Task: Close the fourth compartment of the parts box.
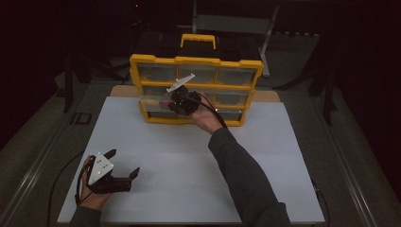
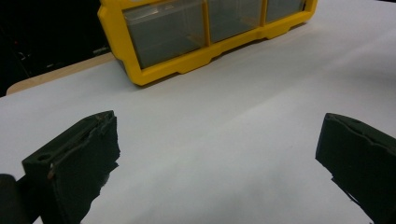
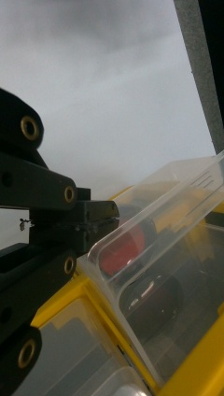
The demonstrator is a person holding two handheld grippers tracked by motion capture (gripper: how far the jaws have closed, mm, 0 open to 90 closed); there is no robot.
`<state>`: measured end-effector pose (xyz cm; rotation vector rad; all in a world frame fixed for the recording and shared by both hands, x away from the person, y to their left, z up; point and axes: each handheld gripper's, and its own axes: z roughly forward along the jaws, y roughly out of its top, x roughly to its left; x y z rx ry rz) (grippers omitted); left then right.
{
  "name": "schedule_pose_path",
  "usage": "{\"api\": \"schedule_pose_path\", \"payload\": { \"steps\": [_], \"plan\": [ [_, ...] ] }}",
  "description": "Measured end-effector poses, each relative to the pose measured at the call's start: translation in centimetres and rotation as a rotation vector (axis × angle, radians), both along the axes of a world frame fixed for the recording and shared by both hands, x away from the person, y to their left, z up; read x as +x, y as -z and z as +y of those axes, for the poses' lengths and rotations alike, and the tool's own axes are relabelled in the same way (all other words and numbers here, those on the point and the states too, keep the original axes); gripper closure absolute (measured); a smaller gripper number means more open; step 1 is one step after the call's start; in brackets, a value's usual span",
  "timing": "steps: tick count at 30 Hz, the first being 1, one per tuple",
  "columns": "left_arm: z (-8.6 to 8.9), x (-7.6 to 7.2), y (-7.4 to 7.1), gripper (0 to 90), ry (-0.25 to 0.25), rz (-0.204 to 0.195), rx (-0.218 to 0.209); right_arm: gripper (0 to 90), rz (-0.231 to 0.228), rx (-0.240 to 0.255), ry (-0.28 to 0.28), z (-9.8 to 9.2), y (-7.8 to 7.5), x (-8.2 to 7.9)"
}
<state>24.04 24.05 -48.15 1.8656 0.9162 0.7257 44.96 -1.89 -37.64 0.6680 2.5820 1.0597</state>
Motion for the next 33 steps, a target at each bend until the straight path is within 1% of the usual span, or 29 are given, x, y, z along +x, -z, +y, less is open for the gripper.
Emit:
{"api": "schedule_pose_path", "payload": {
  "steps": [17, 28, 29, 33],
  "plan": [
    [0.0, 0.0, 0.0, 0.0, 0.000, 0.000, 0.000, 89.9, -0.014, -0.002, 0.030, 0.2, 0.1, 0.6],
    [-0.1, 0.0, 0.0, 0.0, -0.001, -0.001, -0.001, 89.8, -0.031, -0.001, 0.038, 0.3, 0.1, 1.0],
    [-0.1, 0.0, 0.0, 0.0, -0.001, -0.001, -0.001, 89.8, -0.030, -0.001, 0.049, 0.4, 0.1, 1.1],
    [-0.1, 0.0, 0.0, 0.0, 0.000, -0.002, -0.001, 89.8, -0.032, 0.002, 0.056, 0.4, 0.2, 1.2]
  ]
}}
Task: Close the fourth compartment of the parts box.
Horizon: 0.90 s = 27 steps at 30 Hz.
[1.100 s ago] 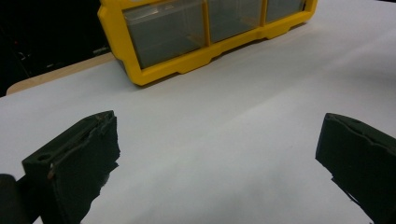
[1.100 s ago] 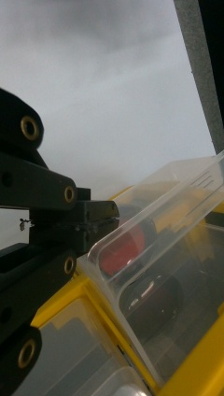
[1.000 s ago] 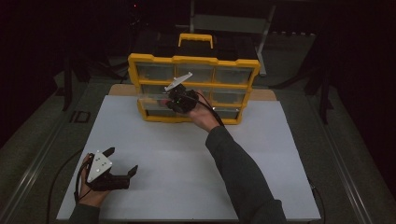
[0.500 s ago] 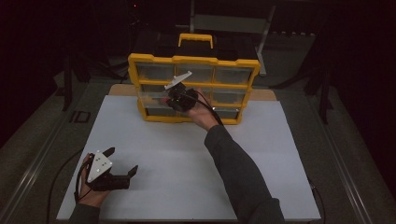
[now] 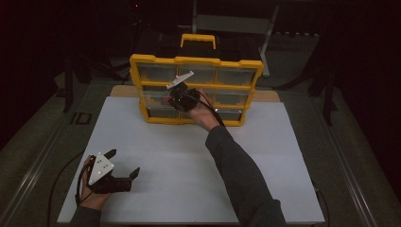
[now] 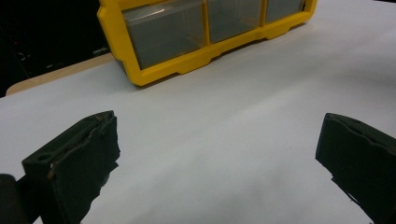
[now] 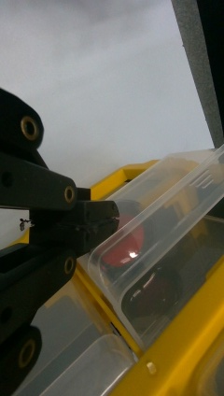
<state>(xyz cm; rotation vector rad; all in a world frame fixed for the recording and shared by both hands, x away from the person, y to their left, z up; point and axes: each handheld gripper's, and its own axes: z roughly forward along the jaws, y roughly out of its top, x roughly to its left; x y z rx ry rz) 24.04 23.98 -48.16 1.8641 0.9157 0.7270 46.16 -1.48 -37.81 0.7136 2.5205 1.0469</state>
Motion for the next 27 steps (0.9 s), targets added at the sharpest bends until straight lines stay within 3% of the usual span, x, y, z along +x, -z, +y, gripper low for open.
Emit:
{"api": "schedule_pose_path", "payload": {
  "steps": [27],
  "plan": [
    [-0.09, 0.02, 0.03, 0.0, 0.002, 0.001, 0.002, 89.9, -0.032, -0.009, 0.025, 0.19, 0.07, 0.33]
  ]
}}
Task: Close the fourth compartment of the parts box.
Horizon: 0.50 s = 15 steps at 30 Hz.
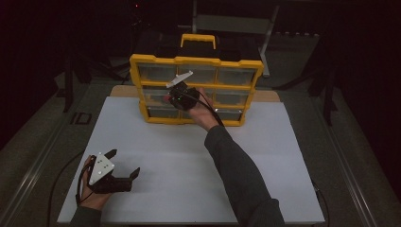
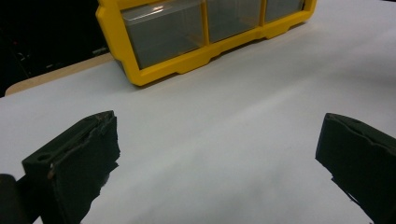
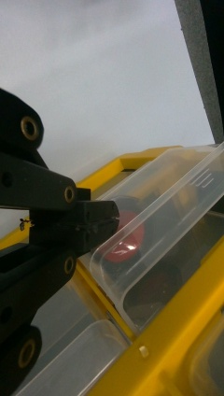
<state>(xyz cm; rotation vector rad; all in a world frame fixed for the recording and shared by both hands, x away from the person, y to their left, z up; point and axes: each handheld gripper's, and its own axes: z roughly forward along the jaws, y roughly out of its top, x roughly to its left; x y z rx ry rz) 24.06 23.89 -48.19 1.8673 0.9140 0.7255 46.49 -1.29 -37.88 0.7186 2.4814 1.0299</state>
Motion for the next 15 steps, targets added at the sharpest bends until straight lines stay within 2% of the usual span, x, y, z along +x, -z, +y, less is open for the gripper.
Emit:
{"api": "schedule_pose_path", "payload": {
  "steps": [15],
  "plan": [
    [-0.01, -0.01, -0.01, 0.0, 0.002, 0.000, 0.001, 90.0, -0.015, 0.003, 0.041, 0.04, 0.18, 0.34]
  ]
}}
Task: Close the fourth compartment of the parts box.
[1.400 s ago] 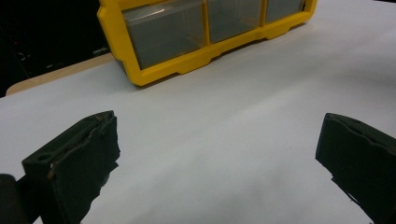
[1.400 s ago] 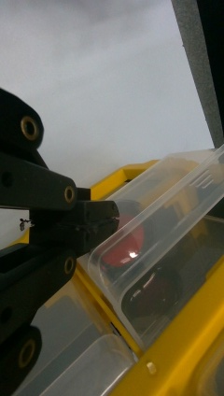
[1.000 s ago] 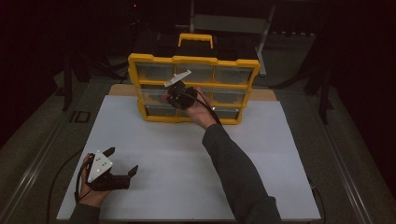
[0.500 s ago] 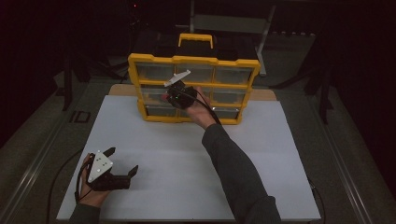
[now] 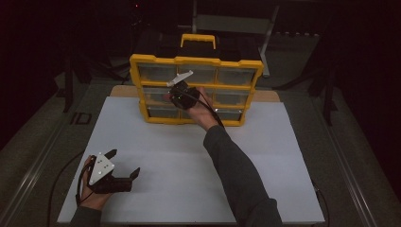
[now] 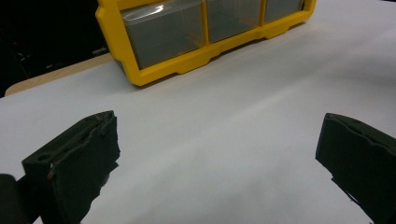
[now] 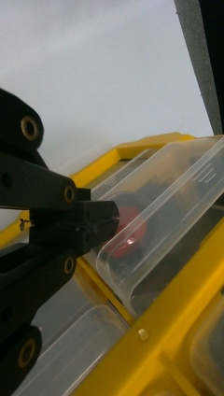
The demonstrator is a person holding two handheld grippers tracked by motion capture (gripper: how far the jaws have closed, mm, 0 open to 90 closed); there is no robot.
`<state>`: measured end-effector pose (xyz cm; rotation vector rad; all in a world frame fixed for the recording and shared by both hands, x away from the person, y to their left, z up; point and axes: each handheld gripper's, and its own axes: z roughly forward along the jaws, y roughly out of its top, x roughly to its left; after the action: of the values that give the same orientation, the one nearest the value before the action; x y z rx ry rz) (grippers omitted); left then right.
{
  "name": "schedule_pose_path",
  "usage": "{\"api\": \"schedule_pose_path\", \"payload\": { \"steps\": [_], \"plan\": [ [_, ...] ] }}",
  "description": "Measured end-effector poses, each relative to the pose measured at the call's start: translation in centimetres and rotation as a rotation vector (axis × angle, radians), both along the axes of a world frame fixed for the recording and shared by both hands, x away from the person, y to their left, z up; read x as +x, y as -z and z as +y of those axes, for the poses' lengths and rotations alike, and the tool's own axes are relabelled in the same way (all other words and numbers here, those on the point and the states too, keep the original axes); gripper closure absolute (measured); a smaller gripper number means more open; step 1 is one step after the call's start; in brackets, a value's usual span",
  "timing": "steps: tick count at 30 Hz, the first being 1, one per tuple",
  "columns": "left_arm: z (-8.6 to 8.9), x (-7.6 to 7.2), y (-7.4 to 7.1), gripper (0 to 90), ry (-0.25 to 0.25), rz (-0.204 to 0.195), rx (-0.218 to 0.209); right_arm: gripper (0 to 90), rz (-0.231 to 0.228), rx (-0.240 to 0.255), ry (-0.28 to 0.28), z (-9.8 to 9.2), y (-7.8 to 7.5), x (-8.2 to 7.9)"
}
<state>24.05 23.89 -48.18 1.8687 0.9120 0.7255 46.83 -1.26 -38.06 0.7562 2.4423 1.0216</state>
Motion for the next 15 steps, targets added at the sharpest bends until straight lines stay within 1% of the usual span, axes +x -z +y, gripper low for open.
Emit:
{"api": "schedule_pose_path", "payload": {
  "steps": [3, 4, 7, 13, 15],
  "plan": [
    [0.02, 0.00, -0.02, 0.0, -0.002, -0.001, -0.001, 90.0, -0.003, 0.001, 0.002, 0.00, 0.02, 0.05],
    [0.01, -0.01, -0.02, 0.0, -0.002, 0.000, -0.002, 90.0, -0.006, 0.002, 0.016, 0.01, 0.05, 0.17],
    [0.00, -0.02, -0.02, 0.0, -0.002, -0.001, -0.002, 90.0, -0.012, 0.008, 0.029, 0.05, 0.12, 0.24],
    [-0.01, -0.01, -0.02, 0.0, -0.001, 0.000, -0.001, 90.0, -0.018, 0.007, 0.044, 0.05, 0.18, 0.45],
    [0.00, -0.02, -0.02, 0.0, -0.001, 0.000, -0.002, 89.9, -0.014, 0.018, 0.053, -0.03, 0.18, 0.61]
  ]
}}
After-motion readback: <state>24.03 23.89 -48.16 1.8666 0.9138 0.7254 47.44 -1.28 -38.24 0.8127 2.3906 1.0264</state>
